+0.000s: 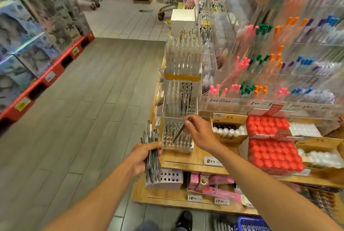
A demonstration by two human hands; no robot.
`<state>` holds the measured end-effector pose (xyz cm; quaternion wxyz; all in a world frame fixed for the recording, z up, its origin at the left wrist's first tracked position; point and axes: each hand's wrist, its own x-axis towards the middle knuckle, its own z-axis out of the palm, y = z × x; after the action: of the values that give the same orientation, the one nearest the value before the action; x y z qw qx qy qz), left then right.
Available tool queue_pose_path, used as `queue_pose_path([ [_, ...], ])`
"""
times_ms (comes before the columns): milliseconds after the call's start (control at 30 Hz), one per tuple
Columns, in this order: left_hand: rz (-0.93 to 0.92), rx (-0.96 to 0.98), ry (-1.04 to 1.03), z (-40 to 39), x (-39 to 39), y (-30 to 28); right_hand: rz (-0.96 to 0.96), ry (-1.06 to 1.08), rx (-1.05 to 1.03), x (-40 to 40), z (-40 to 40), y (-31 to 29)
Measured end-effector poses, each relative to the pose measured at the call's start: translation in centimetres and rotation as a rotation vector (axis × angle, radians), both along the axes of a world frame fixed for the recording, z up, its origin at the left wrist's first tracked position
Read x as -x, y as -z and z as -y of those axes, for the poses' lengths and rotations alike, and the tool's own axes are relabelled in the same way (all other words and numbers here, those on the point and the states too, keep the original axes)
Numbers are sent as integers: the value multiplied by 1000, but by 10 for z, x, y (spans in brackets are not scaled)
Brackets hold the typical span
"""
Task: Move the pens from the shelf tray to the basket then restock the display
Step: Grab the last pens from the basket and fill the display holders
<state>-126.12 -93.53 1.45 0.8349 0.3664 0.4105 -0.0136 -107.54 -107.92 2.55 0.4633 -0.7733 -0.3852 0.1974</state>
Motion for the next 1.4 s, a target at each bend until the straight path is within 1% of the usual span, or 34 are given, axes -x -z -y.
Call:
queue_pose_path([
  [100,-2,23,-12,-3,-5,4,50,22,25,0,-14,5],
  [200,-11,33,-30,-11,-7,10,147,-17,162,1,-29,9],
  [300,-45,17,15,-23,-8,14,274,-72,243,4,-42,13],
  [400,-73,0,59,-35,-9,19,335,-95,288,6,-52,18],
  [533,-59,31,93,-51,-14,23,422,-109,390,10,-63,17],
  [733,-45,54,153,-65,-20,29,427,-102,543,13,-81,16],
  [967,-41,53,233,-76,-25,34,497,-79,583,14,-83,16],
  [1100,-40,38,283,-80,-29,34,481,-63,616,14,-89,18],
  [1167,-23,36,291,-81,-31,34,510,-68,633,18,-94,22],
  [1233,-5,36,295,-80,-34,33,516,-30,637,21,-97,24],
  [1300,7,28,312,-79,-35,31,530,1,609,21,-97,26],
  [1367,17,7,330,-79,-37,29,540,25,534,22,-95,26],
  [1400,24,0,333,-79,-37,28,448,58,476,24,-95,23],
])
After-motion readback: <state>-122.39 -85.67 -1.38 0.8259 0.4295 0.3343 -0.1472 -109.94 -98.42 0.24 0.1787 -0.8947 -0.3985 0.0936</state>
